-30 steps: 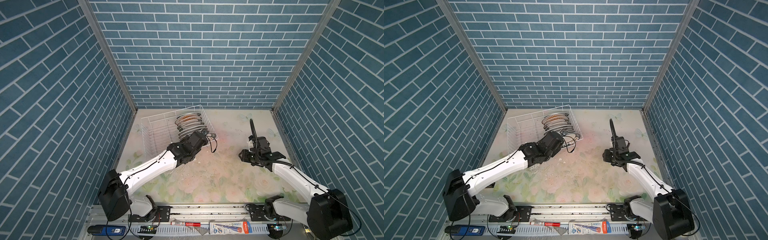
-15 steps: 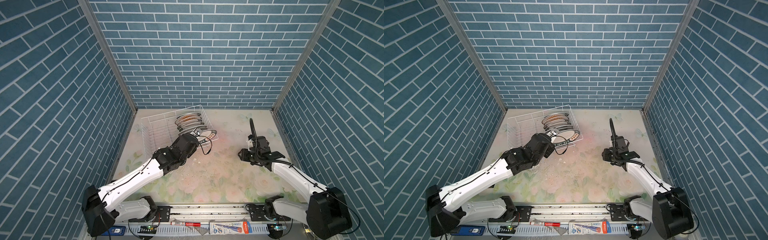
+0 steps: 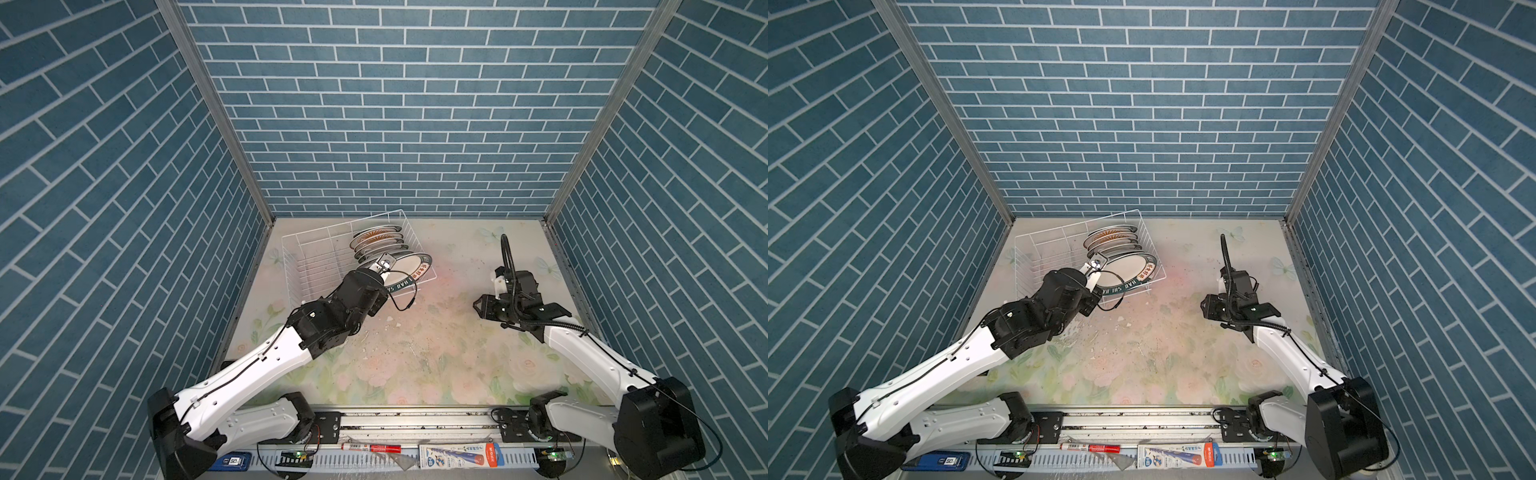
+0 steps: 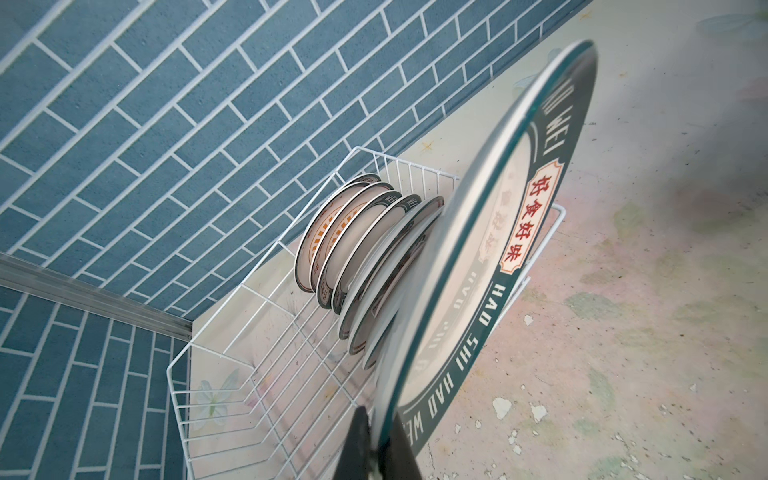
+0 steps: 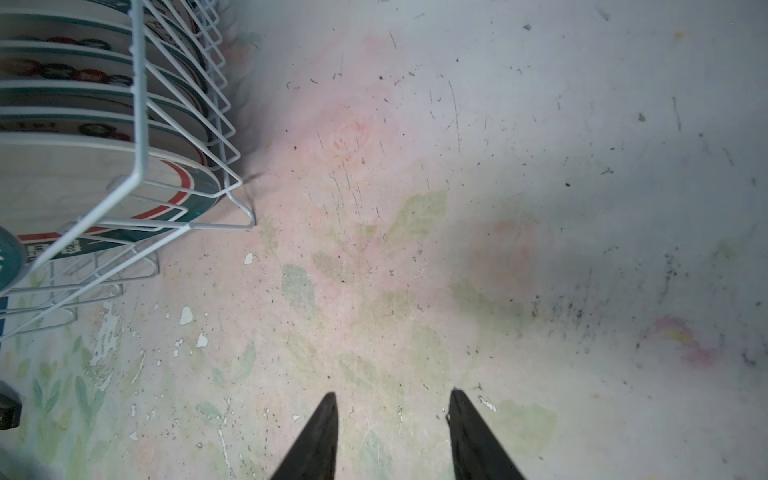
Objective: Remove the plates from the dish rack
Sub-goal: 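Lift the green-rimmed plate out of the rack with the left gripper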
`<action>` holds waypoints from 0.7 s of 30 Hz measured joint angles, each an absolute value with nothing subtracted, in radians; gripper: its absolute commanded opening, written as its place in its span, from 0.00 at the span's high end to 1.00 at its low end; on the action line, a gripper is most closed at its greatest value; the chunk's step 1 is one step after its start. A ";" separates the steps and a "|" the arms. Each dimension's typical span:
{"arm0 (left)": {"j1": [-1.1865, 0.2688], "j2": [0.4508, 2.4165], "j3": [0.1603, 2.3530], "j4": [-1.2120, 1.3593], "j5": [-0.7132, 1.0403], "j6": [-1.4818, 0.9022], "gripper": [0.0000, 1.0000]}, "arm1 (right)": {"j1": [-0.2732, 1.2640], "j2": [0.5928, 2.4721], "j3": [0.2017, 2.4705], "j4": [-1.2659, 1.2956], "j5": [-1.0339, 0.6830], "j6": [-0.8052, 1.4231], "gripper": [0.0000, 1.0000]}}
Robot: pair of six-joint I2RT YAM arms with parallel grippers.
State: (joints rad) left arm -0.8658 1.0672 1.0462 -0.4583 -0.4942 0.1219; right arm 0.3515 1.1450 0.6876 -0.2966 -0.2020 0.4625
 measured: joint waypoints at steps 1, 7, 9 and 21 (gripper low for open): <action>-0.866 1.060 1.046 -0.458 -0.485 0.118 1.00 | 0.351 1.135 0.687 -0.294 -0.205 0.463 0.55; -0.869 1.034 1.047 -0.461 -0.445 0.105 1.00 | 0.352 1.097 0.687 -0.290 -0.207 0.463 0.55; -0.869 1.042 1.047 -0.469 -0.442 0.103 1.00 | 0.351 1.097 0.687 -0.290 -0.207 0.463 0.55; -0.871 1.049 1.047 -0.484 -0.402 0.083 1.00 | 0.352 1.095 0.687 -0.285 -0.215 0.463 0.55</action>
State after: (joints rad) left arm -0.8711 1.0492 1.0470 -0.4843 -0.4023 0.0826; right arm 0.3515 1.0950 0.6872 -0.2852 -0.2146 0.4629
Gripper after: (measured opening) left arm 0.084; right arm 0.452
